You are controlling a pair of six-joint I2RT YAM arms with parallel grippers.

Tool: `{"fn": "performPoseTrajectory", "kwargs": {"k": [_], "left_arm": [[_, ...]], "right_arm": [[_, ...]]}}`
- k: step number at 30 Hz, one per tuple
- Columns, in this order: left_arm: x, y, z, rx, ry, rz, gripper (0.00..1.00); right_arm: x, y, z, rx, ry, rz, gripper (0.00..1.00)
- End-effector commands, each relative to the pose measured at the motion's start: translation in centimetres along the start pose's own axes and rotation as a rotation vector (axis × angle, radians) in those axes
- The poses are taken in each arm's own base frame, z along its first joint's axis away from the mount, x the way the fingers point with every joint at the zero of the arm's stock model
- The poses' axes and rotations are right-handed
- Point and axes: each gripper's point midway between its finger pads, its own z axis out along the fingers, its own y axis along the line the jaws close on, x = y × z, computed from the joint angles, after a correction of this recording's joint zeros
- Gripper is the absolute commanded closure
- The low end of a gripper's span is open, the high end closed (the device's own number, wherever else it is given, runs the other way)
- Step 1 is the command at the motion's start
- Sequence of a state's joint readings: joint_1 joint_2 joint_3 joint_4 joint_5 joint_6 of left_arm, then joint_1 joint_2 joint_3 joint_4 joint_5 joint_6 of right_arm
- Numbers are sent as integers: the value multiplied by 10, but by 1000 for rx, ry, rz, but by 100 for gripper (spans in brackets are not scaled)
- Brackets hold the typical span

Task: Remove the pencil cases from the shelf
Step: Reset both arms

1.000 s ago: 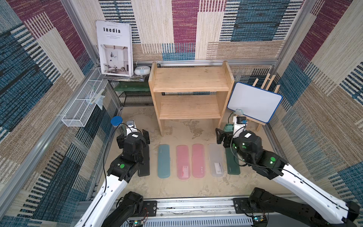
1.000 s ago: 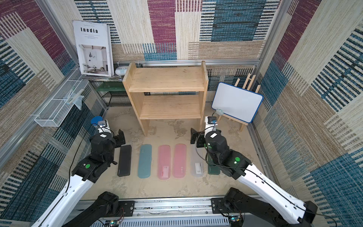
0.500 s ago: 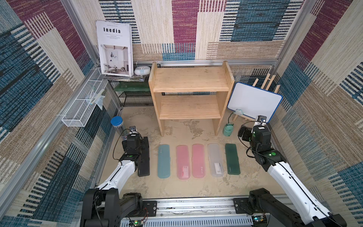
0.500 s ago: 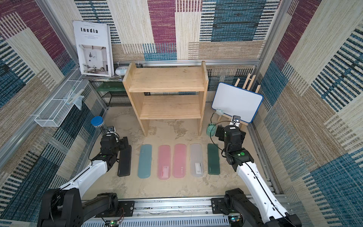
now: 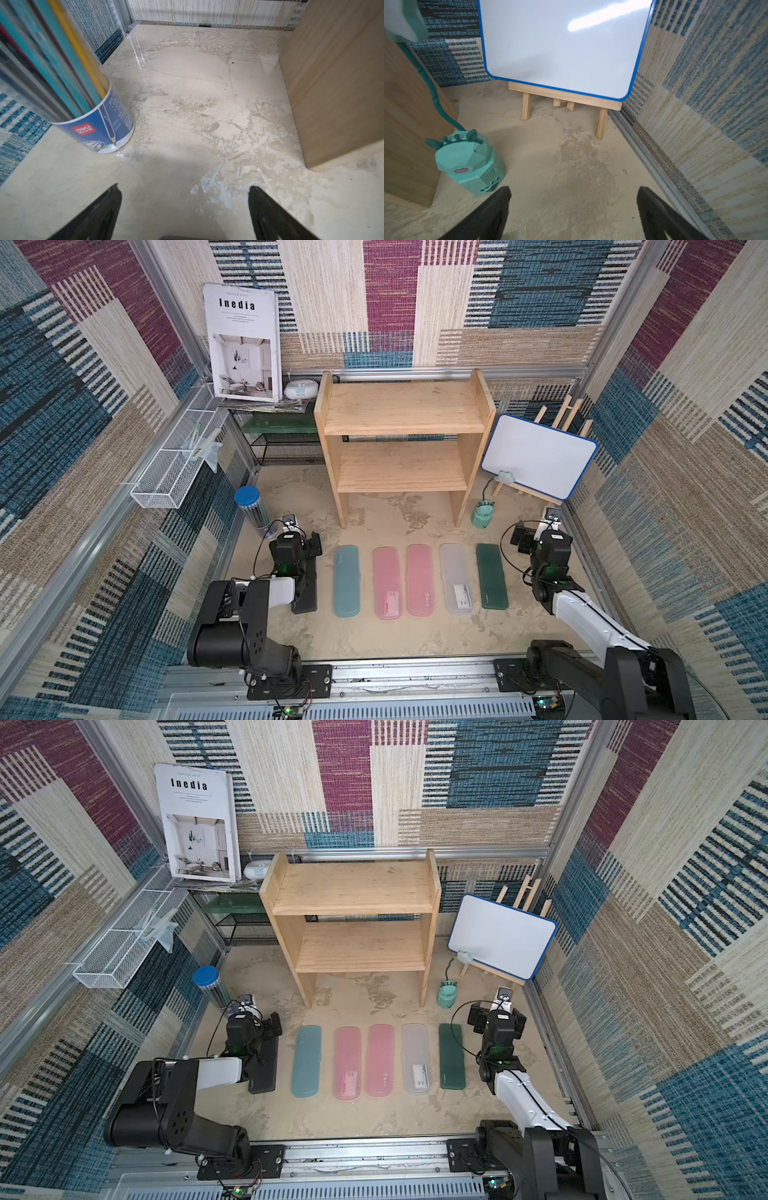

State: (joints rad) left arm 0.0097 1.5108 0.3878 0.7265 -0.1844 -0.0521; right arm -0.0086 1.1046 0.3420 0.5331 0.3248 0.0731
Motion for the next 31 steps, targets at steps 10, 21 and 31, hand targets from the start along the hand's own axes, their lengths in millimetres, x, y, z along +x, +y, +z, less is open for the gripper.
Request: {"fn": "performPoseTrajectory", "kwargs": {"k": [10,21,31], "left_arm": [[-25,-11,3,48,-80,10,1],[-25,-11,3,44,-79,14,1],[-25,-11,3,46,-78,16,1]], "right_arm": [[6,24,21,-118,-183,28,0],[14,34,27,-159,-161,-8,0],[14,34,27,-160,-163,-6,0]]}}
